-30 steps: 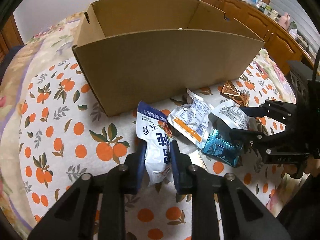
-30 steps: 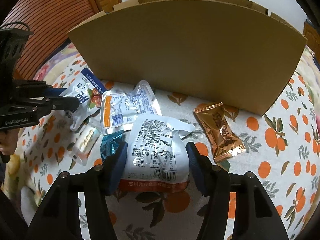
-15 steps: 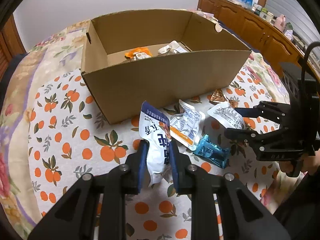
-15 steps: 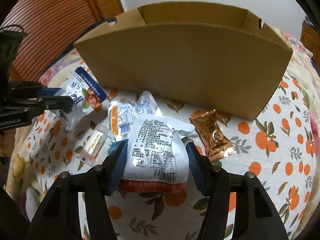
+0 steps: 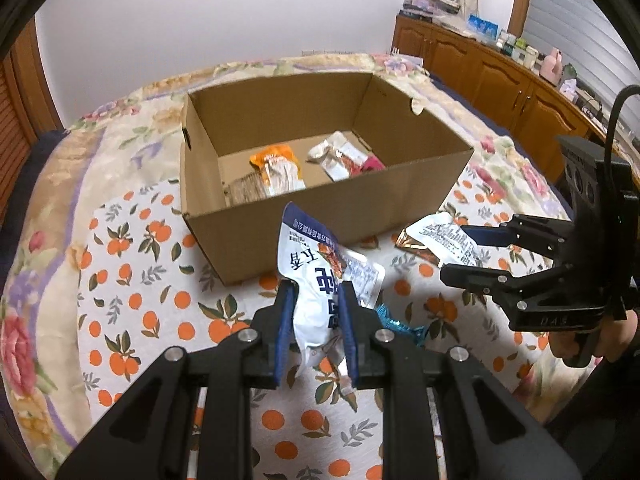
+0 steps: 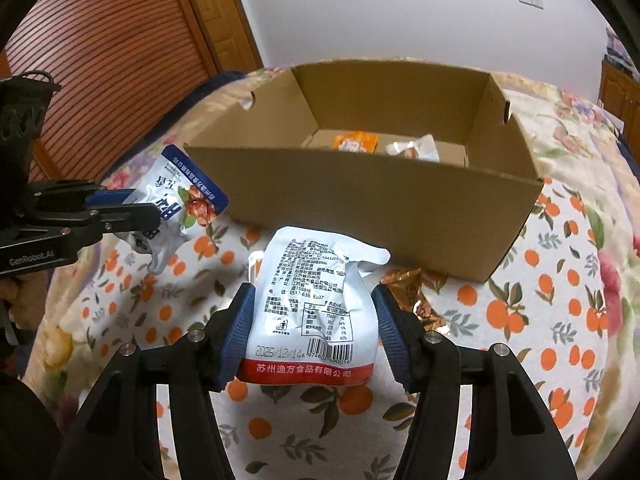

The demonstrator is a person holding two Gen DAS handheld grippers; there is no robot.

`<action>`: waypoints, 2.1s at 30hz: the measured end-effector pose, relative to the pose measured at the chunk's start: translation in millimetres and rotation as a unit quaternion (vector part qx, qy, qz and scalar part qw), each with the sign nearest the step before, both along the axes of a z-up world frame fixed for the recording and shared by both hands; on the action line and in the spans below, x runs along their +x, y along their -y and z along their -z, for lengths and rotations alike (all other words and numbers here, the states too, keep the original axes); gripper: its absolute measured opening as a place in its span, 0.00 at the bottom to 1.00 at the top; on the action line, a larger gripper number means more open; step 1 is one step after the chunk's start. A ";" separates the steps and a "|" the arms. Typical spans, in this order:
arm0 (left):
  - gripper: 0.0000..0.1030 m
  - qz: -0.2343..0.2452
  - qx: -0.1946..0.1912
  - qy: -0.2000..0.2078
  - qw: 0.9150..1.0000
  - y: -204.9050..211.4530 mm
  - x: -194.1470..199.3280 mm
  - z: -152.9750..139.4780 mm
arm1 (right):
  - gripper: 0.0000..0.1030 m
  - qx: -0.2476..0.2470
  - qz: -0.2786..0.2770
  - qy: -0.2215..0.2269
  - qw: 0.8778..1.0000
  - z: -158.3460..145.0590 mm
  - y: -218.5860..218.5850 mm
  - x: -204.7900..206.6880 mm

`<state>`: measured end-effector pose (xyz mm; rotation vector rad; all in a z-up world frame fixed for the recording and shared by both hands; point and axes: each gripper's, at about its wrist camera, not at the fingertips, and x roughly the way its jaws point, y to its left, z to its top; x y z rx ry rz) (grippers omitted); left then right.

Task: Organize snacks
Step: 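Carry both white pouches into the box and open both tools to release them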

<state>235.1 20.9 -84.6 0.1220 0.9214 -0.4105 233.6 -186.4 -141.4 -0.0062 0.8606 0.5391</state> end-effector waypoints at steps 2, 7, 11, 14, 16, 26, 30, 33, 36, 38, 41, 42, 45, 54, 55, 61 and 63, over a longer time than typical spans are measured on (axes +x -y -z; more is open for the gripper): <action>0.20 -0.002 -0.001 0.008 1.000 1.8 -1.1 -5.6 | 0.59 0.003 0.001 0.005 1.000 -5.1 1.5 -0.6; 0.20 -0.007 -0.006 0.025 1.000 4.7 -2.4 -19.0 | 0.59 0.009 0.003 0.018 1.000 -16.6 4.1 -4.0; 0.20 -0.012 -0.010 0.037 0.999 7.3 -3.3 -28.8 | 0.59 0.013 0.003 0.029 1.000 -25.3 7.0 -6.3; 0.20 -0.016 -0.011 0.044 0.999 9.6 -2.2 -34.3 | 0.59 0.018 0.003 0.036 0.999 -31.7 9.0 -8.2; 0.20 -0.020 -0.011 0.050 0.998 11.3 -0.2 -38.7 | 0.59 0.021 0.003 0.040 0.999 -36.2 10.0 -9.1; 0.20 -0.038 -0.018 0.078 0.996 23.4 23.0 -56.2 | 0.59 0.031 0.006 0.060 0.998 -54.6 17.4 -8.3; 0.20 -0.043 -0.018 0.077 0.996 26.1 33.9 -51.8 | 0.59 0.030 0.005 0.070 0.997 -60.6 18.9 -3.4; 0.20 -0.048 -0.019 0.075 0.996 27.5 43.6 -47.6 | 0.59 0.029 0.005 0.079 0.996 -67.2 19.3 3.3; 0.20 -0.051 -0.021 0.074 0.996 27.6 54.5 -44.2 | 0.59 0.032 0.007 0.084 0.996 -73.8 21.7 12.3; 0.20 -0.055 -0.021 0.073 0.996 26.5 62.4 -41.3 | 0.59 0.028 0.008 0.087 0.996 -78.1 21.7 20.9; 0.20 -0.057 -0.027 0.066 0.996 23.2 76.4 -35.4 | 0.59 0.009 0.006 0.101 0.995 -86.2 16.1 36.2; 0.20 -0.057 -0.026 0.064 0.996 21.8 80.6 -33.4 | 0.59 0.006 0.006 0.102 0.995 -88.1 14.5 40.5; 0.20 -0.060 -0.026 0.063 0.996 17.7 92.2 -28.8 | 0.59 -0.001 0.004 0.097 0.995 -92.0 8.0 59.5; 0.20 -0.074 -0.032 0.054 0.995 5.6 120.4 -10.5 | 0.59 -0.054 -0.002 0.094 0.994 -72.2 -21.0 104.4; 0.20 -0.074 -0.031 0.050 0.995 5.2 121.5 -7.8 | 0.59 -0.062 -0.005 0.091 0.994 -68.1 -24.2 107.5; 0.20 -0.079 -0.032 0.022 0.996 0.5 125.4 8.8 | 0.59 -0.091 -0.006 0.067 0.994 -43.9 -31.1 133.0; 0.20 -0.079 -0.034 0.017 0.996 0.5 125.4 11.2 | 0.59 -0.089 0.001 0.058 0.994 -38.0 -29.6 138.9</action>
